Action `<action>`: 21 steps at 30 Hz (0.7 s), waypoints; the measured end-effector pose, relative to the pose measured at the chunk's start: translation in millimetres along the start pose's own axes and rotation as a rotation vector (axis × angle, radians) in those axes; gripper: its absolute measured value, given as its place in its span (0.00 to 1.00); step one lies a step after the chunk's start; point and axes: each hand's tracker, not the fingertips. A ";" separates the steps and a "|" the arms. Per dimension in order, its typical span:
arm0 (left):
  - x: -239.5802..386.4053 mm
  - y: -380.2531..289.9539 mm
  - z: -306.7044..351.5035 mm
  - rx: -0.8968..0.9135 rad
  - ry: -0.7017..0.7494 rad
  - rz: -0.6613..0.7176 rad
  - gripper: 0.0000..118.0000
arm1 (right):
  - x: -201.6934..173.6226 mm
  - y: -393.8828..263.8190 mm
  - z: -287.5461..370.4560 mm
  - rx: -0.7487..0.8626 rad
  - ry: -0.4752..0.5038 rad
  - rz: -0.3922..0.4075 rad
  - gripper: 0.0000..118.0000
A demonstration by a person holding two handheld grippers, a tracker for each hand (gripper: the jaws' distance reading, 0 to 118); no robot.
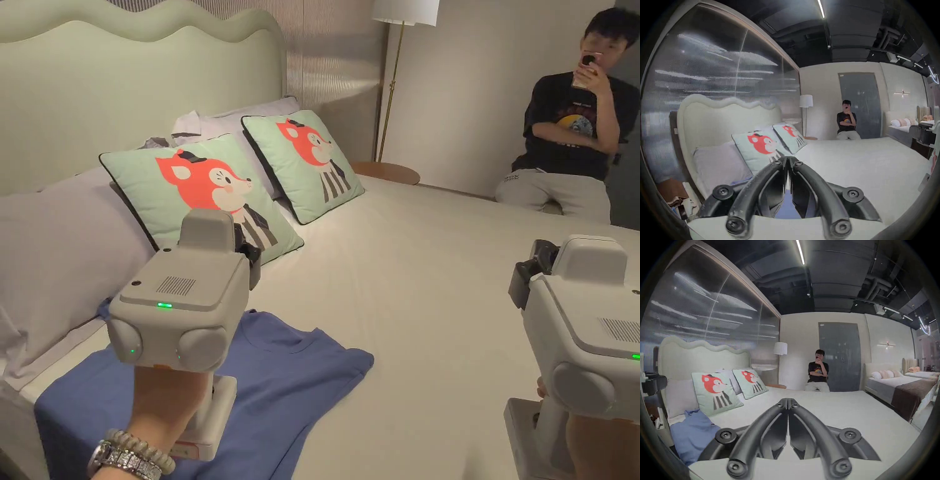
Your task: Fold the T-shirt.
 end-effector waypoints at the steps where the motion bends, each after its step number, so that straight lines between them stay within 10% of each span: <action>1: -0.4 -7.1 -4.3 -0.027 -0.002 -0.002 0.00 | -1.3 -3.8 -3.8 -0.013 0.003 -0.001 0.01; 10: 1.4 -76.8 -77.5 -0.498 -0.070 0.039 0.02 | -6.5 -48.0 -36.9 -0.135 0.017 0.043 0.01; 14: -0.2 -116.9 -123.6 -0.690 -0.049 0.066 0.95 | -5.1 -69.3 -58.6 -0.189 0.019 0.059 0.01; 21: 0.6 -162.0 -180.9 -0.898 -0.091 0.026 0.88 | -2.3 -91.9 -88.9 -0.251 0.012 0.062 0.01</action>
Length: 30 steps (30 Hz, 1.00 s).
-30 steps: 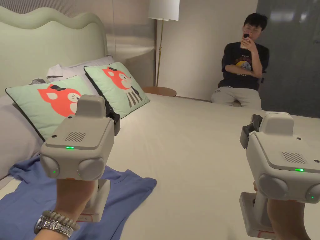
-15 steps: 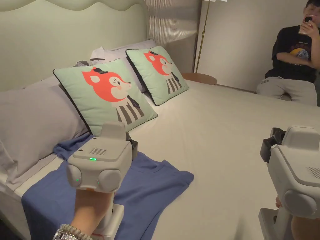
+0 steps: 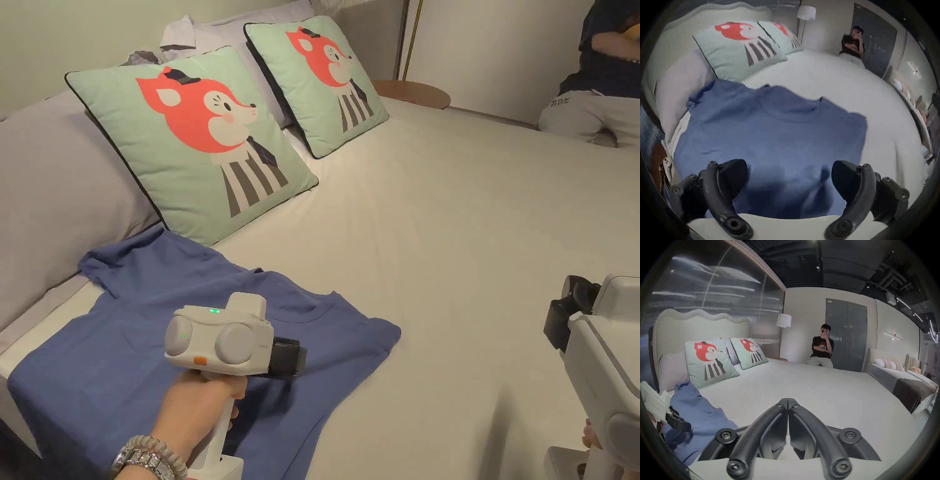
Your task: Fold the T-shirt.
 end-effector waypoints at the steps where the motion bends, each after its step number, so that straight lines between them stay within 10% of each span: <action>1: 0.5 -1.8 -3.2 -0.001 0.018 -0.003 0.88 | 0.2 -2.2 -4.5 -0.008 0.000 -0.002 0.01; 10: -18.4 7.4 -38.2 -0.096 0.010 0.040 0.66 | 2.6 -21.6 -27.0 -0.055 -0.001 -0.010 0.01; 14: -14.3 9.0 -13.2 -0.039 0.089 0.012 0.03 | 6.0 -20.0 -18.0 -0.062 0.000 -0.027 0.01; 26: 24.4 36.1 119.9 0.261 0.005 0.012 0.03 | 53.6 11.4 46.5 0.054 -0.053 -0.089 0.01; 30: 46.6 45.2 180.0 0.402 -0.219 0.050 0.03 | 79.1 23.5 81.7 0.102 -0.093 -0.106 0.01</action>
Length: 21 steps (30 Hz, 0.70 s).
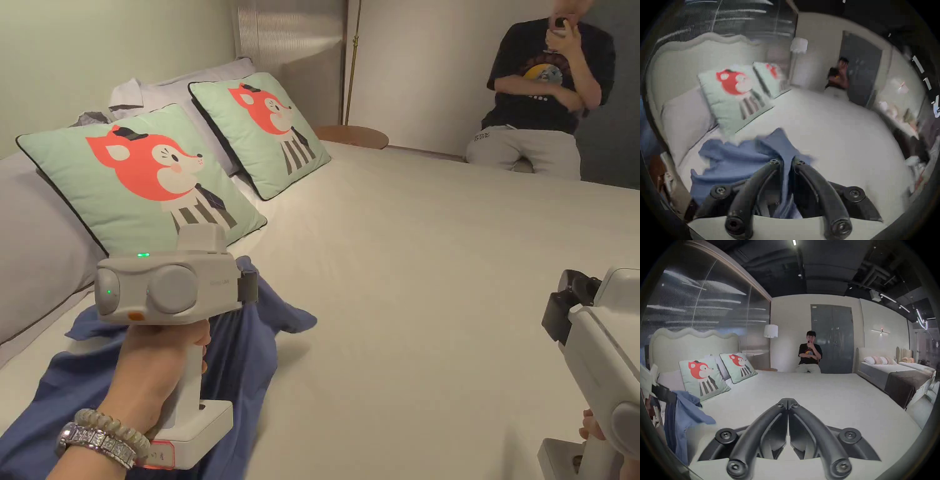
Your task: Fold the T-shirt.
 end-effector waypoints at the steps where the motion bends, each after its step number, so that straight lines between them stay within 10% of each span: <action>1: 17.7 7.7 11.6 0.040 -0.012 -0.031 0.03 | 7.5 5.3 8.5 0.012 -0.013 -0.002 0.01; 11: 179.4 27.2 72.4 0.248 -0.464 -0.177 0.03 | 81.8 28.9 85.6 0.121 -0.165 -0.021 0.01; 21: 303.8 -56.5 33.7 0.014 -0.727 -0.247 0.02 | 160.9 23.8 154.8 0.113 -0.346 -0.027 0.01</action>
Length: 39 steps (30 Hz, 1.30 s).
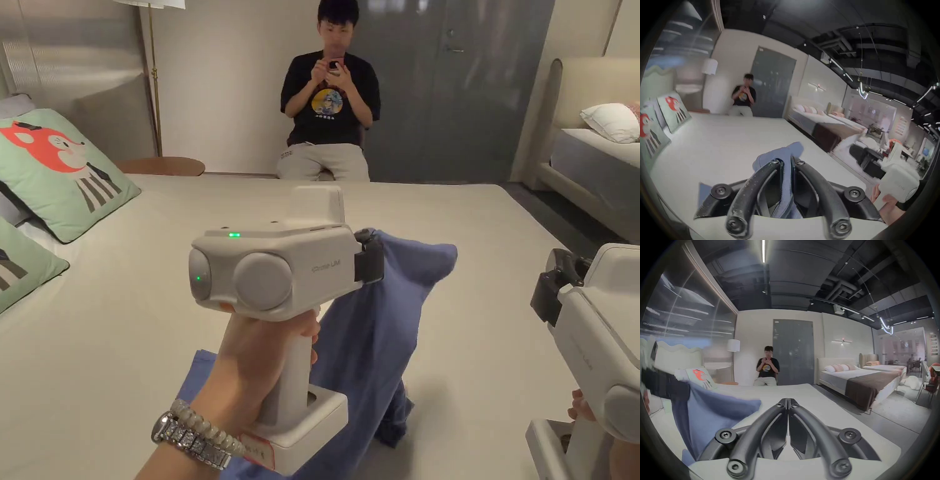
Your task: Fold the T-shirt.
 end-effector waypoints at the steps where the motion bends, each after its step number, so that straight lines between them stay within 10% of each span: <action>1: 0.0 -15.2 -11.5 -0.038 -0.005 0.015 0.02 | 6.3 -2.6 2.6 -0.008 -0.013 -0.003 0.01; 11: -35.7 -179.0 -98.9 -0.503 0.157 0.122 0.02 | 28.0 -34.7 4.6 -0.077 -0.042 -0.008 0.01; 19: -41.1 -190.3 -85.9 -0.510 0.168 0.154 0.08 | 20.5 -36.8 6.3 -0.088 -0.018 -0.008 0.01; 21: -42.0 -174.9 -71.6 -0.438 0.137 0.179 0.38 | 17.6 -34.6 8.9 -0.082 -0.016 -0.001 0.01; 23: -48.5 -153.1 -55.4 -0.321 0.145 0.133 0.92 | 18.1 -33.7 8.3 -0.071 -0.015 0.008 0.01; 24: -47.8 -140.9 -41.0 -0.260 0.125 0.123 0.93 | 18.1 -33.1 8.1 -0.067 -0.014 0.011 0.01; 36: -92.8 -35.4 128.2 0.342 0.683 -0.150 0.85 | 6.6 -34.7 0.1 -0.051 0.001 -0.009 0.01; 39: -99.6 -40.7 149.4 0.390 0.732 -0.153 0.31 | 4.1 -36.4 -1.9 -0.056 0.007 -0.013 0.01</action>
